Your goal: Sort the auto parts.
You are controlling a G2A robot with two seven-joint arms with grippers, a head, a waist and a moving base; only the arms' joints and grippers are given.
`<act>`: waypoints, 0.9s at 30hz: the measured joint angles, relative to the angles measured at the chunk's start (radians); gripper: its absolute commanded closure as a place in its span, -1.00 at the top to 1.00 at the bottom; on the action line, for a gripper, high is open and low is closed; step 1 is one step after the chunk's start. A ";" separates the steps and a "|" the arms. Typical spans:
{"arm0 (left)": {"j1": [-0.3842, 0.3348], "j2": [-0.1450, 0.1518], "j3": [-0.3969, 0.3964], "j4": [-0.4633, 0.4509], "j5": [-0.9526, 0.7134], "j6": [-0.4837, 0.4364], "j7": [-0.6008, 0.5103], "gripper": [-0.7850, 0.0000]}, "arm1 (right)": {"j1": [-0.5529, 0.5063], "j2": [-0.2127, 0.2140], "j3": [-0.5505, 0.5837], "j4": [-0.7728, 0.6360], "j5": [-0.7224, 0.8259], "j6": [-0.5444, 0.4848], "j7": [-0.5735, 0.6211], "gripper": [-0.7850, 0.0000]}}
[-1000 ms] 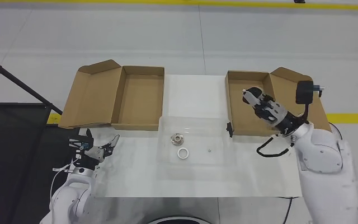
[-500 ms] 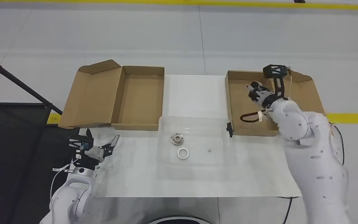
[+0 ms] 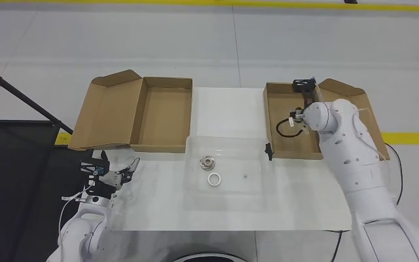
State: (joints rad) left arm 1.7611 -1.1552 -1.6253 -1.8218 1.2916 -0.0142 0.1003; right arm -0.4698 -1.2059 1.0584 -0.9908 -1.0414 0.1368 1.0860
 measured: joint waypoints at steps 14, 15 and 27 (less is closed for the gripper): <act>0.000 0.000 0.000 0.000 0.000 0.000 0.000 1.00 | 0.161 -0.086 -0.150 0.341 0.026 -0.062 0.061 -1.00; 0.000 0.000 0.000 0.000 0.000 0.000 0.000 1.00 | 0.165 -0.090 -0.155 0.356 0.031 -0.065 0.057 -1.00; 0.000 0.000 0.000 0.000 0.000 0.000 0.000 1.00 | 0.209 -0.136 -0.184 0.505 0.072 -0.095 -0.001 -0.30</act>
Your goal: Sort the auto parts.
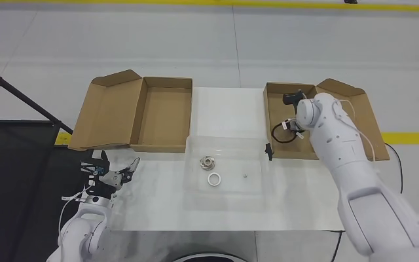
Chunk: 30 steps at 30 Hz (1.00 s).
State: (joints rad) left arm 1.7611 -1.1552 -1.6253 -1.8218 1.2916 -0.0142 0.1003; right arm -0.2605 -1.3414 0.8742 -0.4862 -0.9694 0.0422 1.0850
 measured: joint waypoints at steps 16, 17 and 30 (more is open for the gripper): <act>0.000 0.000 0.000 0.000 0.000 0.000 0.000 1.00 | 0.001 0.043 0.083 -0.110 -0.002 0.009 -0.043 0.73; 0.000 0.000 0.000 0.000 0.000 0.000 0.000 1.00 | -0.011 0.052 0.096 -0.143 -0.006 0.013 -0.038 0.76; 0.000 0.000 0.000 0.000 0.000 0.000 0.000 1.00 | -0.547 0.201 0.451 -1.094 -0.022 -0.020 0.138 0.76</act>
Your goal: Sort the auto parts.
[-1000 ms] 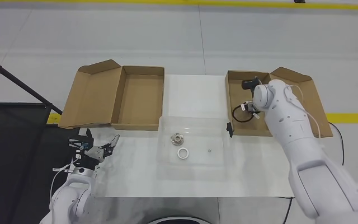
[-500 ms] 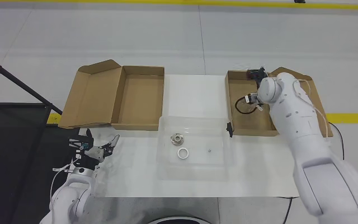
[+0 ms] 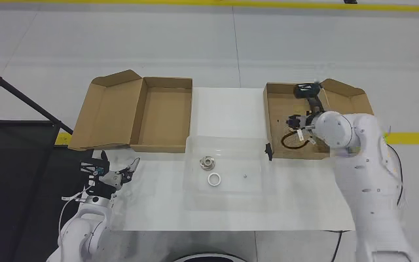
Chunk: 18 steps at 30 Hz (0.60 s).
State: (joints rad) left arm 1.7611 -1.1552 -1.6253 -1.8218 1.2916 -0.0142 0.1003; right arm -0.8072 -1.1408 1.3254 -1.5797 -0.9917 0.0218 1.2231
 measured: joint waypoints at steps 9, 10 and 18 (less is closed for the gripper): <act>0.000 0.000 0.000 0.000 0.000 0.000 0.000 1.00 | -0.230 0.022 0.030 -0.360 0.121 -0.200 0.049 0.60; 0.000 0.000 0.000 0.000 0.000 0.000 0.000 1.00 | -0.241 0.023 0.016 -0.379 0.124 -0.224 0.060 0.61; 0.000 0.000 0.000 0.000 0.000 0.000 0.000 1.00 | -0.255 0.026 -0.103 -0.425 0.116 -0.318 0.123 0.66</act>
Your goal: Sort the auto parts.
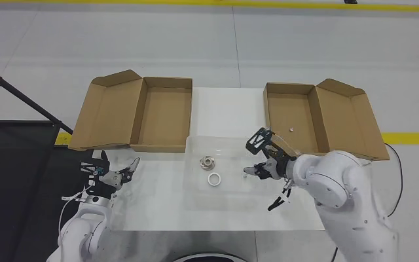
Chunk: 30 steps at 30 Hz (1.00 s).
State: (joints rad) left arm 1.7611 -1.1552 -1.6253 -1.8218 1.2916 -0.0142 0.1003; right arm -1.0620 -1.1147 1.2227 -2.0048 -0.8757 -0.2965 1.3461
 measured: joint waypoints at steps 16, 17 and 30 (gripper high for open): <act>0.000 0.000 0.000 0.000 0.000 0.000 0.000 1.00 | 0.095 -0.020 -0.198 0.136 -0.060 0.041 0.020 -0.04; 0.000 0.000 0.000 0.000 0.000 0.000 0.000 1.00 | 0.102 -0.021 -0.205 0.148 -0.059 0.043 0.023 -0.06; 0.000 0.000 0.000 0.000 0.000 0.000 0.000 1.00 | 0.168 -0.036 -0.274 0.300 -0.048 0.067 0.059 -0.06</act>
State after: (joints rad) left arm 1.7611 -1.1552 -1.6253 -1.8218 1.2916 -0.0142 0.1003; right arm -0.8943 -1.1502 0.9487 -1.7049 -0.9240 -0.2291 1.4049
